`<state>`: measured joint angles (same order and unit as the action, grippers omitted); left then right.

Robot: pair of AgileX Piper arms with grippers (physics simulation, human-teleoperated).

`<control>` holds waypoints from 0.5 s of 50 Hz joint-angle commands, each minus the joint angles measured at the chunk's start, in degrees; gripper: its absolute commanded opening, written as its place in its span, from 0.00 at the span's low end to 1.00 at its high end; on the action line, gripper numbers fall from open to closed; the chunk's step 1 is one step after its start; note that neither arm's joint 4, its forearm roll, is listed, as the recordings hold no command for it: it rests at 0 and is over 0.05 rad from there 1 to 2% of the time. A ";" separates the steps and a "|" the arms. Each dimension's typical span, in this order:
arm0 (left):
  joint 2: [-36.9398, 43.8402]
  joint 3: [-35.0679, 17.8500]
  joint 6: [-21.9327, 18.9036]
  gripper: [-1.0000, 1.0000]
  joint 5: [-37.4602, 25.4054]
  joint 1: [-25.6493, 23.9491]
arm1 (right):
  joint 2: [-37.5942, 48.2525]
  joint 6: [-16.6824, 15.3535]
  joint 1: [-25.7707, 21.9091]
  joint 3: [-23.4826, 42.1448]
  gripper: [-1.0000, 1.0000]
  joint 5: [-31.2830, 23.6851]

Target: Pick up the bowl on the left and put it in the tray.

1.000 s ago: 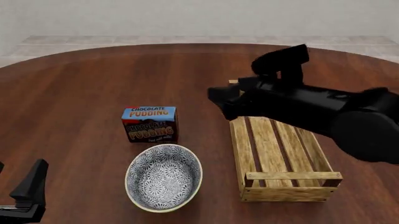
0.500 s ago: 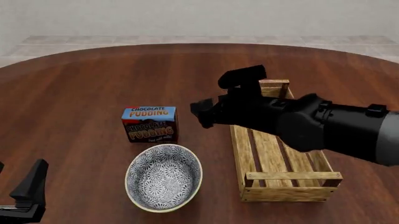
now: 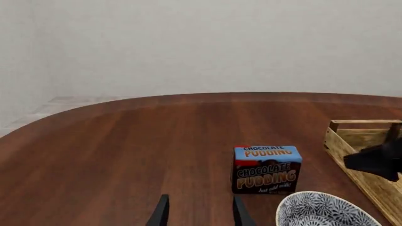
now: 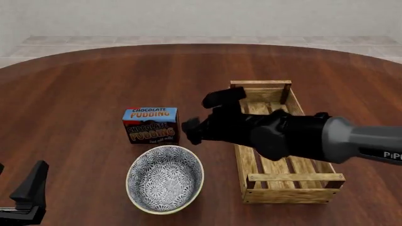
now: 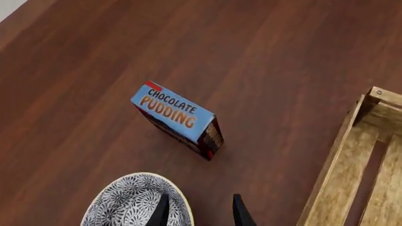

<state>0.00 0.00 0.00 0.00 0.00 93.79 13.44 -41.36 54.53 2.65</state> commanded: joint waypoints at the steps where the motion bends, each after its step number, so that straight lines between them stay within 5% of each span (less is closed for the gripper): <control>1: 0.00 0.00 0.00 1.00 0.00 0.00 | 3.25 0.90 -1.80 -0.24 1.00 1.43; 25: 0.00 0.00 0.00 1.00 0.00 0.00 | 6.55 3.33 -2.98 -2.55 1.00 5.46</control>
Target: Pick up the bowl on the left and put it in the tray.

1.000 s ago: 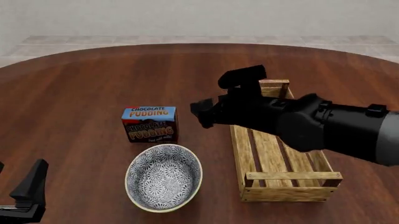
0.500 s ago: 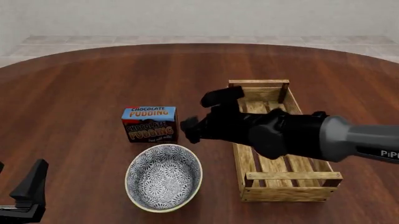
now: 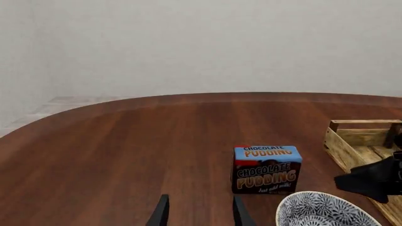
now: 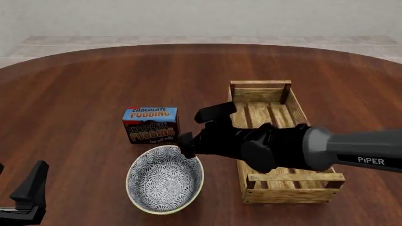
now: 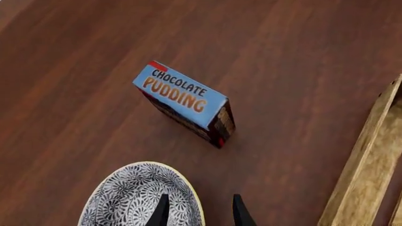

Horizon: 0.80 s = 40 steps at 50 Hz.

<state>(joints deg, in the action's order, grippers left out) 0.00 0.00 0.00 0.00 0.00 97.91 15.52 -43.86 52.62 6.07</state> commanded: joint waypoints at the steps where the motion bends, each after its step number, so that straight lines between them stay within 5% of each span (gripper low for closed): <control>1: 0.00 0.00 0.00 1.00 0.00 0.00 | 2.84 1.40 -0.41 -0.66 1.00 2.34; 40: 0.00 0.00 0.00 1.00 0.00 0.00 | 13.48 4.35 -4.22 1.25 1.00 5.82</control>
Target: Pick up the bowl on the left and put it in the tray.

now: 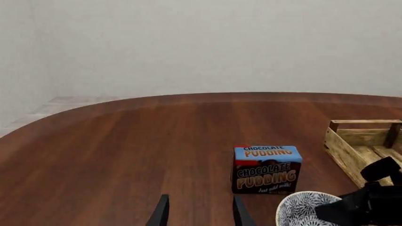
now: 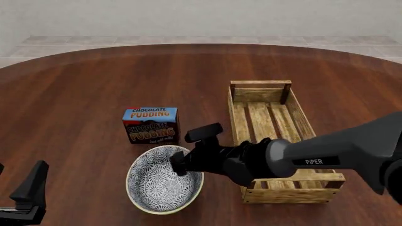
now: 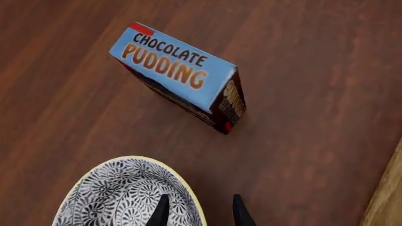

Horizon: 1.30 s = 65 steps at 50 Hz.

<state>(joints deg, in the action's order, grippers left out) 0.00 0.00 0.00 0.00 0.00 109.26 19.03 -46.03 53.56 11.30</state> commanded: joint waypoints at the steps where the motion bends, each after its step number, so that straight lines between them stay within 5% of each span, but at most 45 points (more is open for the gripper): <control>1: 0.00 0.00 0.00 1.00 0.00 0.00 | 2.30 0.93 -2.31 0.32 1.00 0.63; 18: 0.00 0.00 0.00 1.00 0.00 0.00 | 6.03 2.83 -2.45 1.03 1.00 2.48; 19: 0.00 0.00 0.00 1.00 0.00 0.00 | 6.34 2.91 -2.47 1.08 0.00 2.57; 35: 0.00 0.00 0.00 1.00 0.00 0.00 | 3.85 4.14 -3.63 -1.23 0.00 4.27; 46: 0.00 0.00 0.00 1.00 0.00 0.00 | -4.00 -4.30 -1.99 -3.01 0.00 2.07; 65: 0.00 0.00 0.00 1.00 0.00 0.00 | -9.90 -8.26 -2.28 -4.46 0.00 0.88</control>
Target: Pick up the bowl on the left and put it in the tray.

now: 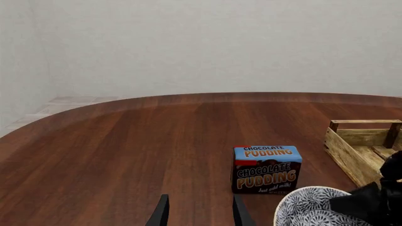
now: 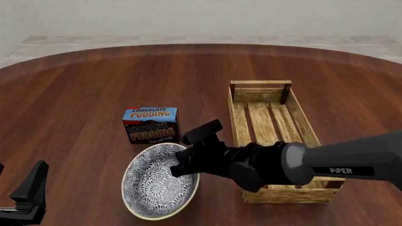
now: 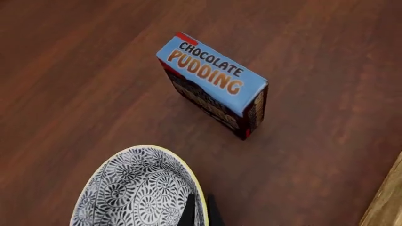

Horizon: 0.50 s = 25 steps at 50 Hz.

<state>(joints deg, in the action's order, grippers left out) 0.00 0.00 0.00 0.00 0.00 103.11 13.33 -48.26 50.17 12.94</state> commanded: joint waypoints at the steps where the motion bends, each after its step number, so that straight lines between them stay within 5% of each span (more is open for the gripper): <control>1: 0.00 0.00 0.00 1.00 0.00 0.00 | -4.77 -3.71 0.27 -1.33 0.00 -0.95; 25: 0.00 0.00 0.00 1.00 0.00 0.00 | -13.30 -3.58 -3.43 -3.73 0.00 -3.08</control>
<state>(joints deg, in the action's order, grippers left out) 0.00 0.00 0.00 0.00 0.00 93.26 9.48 -50.39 47.02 10.77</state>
